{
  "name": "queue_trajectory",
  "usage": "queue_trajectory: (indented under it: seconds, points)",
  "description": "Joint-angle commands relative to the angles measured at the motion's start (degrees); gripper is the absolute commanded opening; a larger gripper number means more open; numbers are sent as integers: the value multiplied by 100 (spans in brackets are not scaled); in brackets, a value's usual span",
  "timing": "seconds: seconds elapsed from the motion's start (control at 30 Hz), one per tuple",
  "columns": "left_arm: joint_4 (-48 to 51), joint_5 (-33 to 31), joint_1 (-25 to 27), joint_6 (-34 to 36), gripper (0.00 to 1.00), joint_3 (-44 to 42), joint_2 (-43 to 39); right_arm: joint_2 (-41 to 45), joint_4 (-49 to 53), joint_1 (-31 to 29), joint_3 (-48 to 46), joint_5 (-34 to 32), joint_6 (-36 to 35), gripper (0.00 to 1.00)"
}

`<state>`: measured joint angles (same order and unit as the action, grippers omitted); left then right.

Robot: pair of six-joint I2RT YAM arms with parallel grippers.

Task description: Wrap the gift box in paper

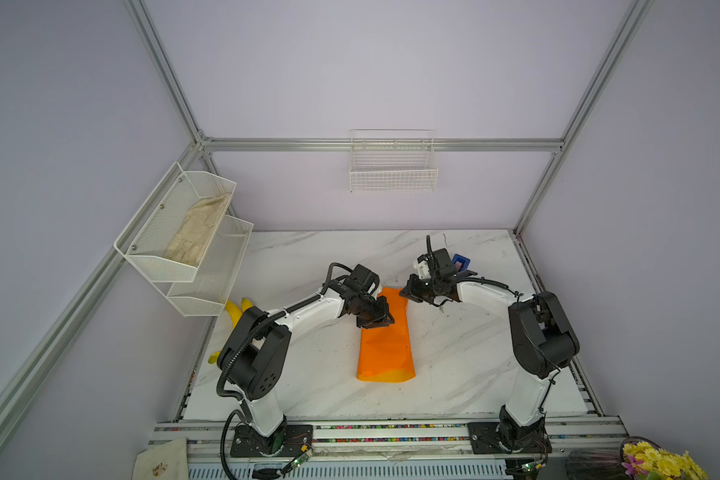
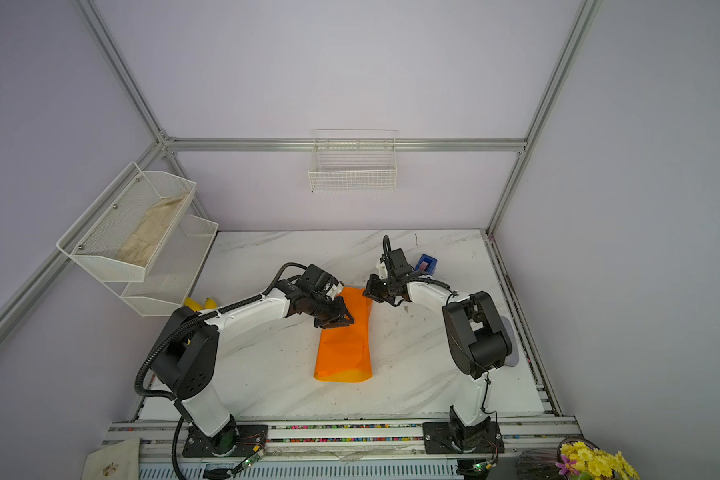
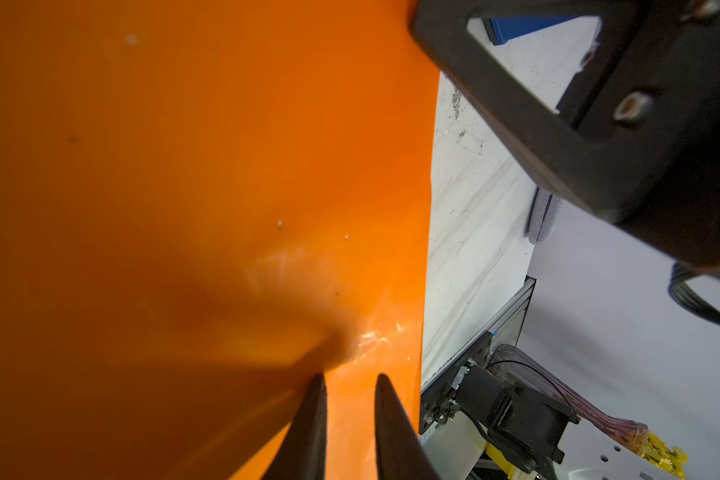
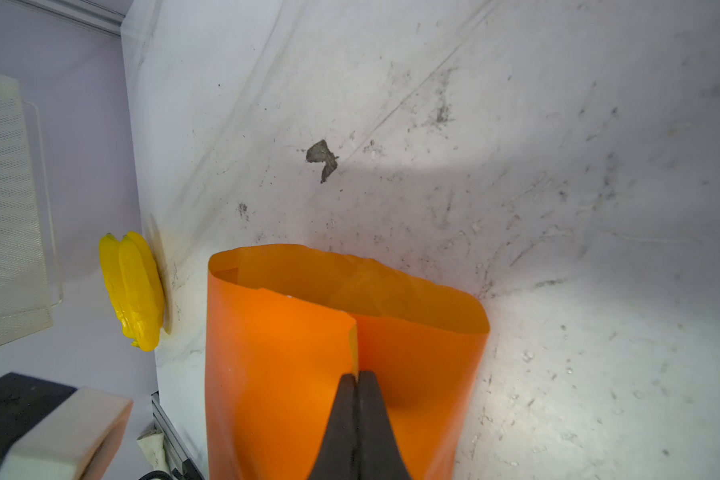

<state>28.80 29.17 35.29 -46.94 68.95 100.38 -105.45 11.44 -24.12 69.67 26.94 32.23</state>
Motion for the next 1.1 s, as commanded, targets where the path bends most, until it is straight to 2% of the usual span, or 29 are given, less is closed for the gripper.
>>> queue_trajectory:
  seconds: [0.0,0.03,0.2,0.3,0.47,0.57,0.63,0.73,0.87,1.07]
  points:
    - [340,-26,93,19,21,-469,162,96,97,71,129,-541,-111,0]
    - [293,-17,92,10,21,-510,189,162,163,70,136,-599,-111,1]
    - [206,-66,97,-25,19,-609,246,630,712,67,9,-906,-307,26]
    - [156,-122,93,-70,19,-672,251,1042,850,68,-418,-818,-242,38]
    - [134,-175,92,-122,19,-741,239,1559,502,17,-1267,486,-123,53]
    - [129,-197,91,-131,19,-752,251,1611,234,-161,-1616,928,-64,59]
    - [122,-201,93,-140,19,-743,262,1501,111,-286,-1766,1107,-41,60]
    - [119,-204,92,-140,19,-730,267,1340,-7,-460,-1884,1089,18,53]
    - [148,-214,89,-166,19,-665,169,1270,175,-497,-1916,682,28,38]
    - [623,-350,92,-49,20,-342,-187,1215,401,-497,-1913,429,-46,31]
